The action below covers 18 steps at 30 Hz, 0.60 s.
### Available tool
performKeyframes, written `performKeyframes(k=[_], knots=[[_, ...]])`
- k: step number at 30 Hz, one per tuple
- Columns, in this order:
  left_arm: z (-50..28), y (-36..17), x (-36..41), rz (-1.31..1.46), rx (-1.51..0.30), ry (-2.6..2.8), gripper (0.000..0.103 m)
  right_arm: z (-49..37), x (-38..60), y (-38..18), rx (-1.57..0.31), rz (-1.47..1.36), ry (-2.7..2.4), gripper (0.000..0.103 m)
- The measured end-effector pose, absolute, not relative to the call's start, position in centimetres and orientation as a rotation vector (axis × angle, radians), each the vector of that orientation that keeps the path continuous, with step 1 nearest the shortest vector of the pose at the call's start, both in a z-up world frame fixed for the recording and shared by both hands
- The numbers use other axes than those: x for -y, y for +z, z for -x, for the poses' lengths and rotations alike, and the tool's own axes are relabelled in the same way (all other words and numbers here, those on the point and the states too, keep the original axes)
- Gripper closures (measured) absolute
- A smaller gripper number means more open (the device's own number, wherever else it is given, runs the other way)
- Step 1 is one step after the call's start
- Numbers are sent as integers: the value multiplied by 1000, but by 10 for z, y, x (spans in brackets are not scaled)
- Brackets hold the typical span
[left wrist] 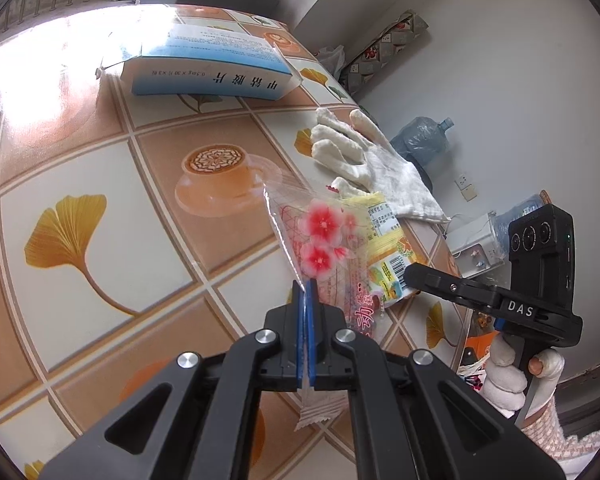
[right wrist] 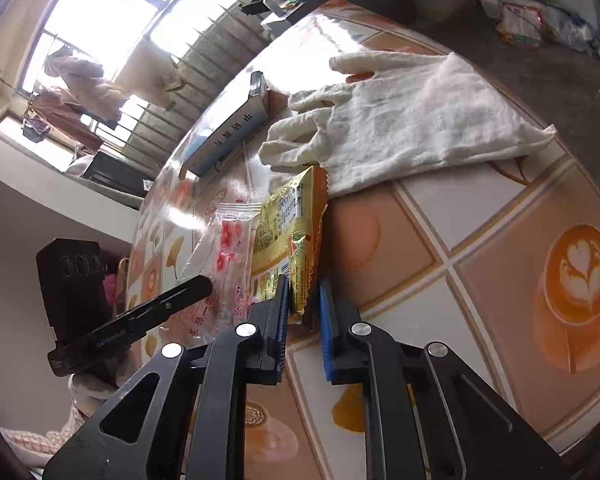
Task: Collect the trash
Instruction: 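Grasp the yellow snack packet with the right tool while the left tool lifts the wrapper, then carry the wrapper and yellow packet to the blue wastebasket and release both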
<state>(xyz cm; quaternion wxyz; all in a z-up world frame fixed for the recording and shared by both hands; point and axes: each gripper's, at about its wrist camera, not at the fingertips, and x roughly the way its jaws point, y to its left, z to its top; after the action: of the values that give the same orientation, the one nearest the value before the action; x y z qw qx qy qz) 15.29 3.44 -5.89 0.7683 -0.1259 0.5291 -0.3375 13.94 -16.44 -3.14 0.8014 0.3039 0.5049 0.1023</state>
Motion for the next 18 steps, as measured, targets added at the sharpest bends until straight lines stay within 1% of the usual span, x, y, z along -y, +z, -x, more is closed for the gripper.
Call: performKeyframes(k=[3, 6, 11, 18], knots=[[-151, -51, -38, 295, -1134, -749, 102, -136, 166, -27, -1064, -657, 224, 95], [-148, -34, -41, 316, -1095, -778, 102, -132, 170, -18, -1033, -656, 232, 96], [-144, 4, -41, 331, -1007, -831, 102, -125, 181, -6, -979, -664, 235, 97], [-144, 50, -14, 296, -914, -934, 102, -103, 209, 19, -875, -695, 195, 97]])
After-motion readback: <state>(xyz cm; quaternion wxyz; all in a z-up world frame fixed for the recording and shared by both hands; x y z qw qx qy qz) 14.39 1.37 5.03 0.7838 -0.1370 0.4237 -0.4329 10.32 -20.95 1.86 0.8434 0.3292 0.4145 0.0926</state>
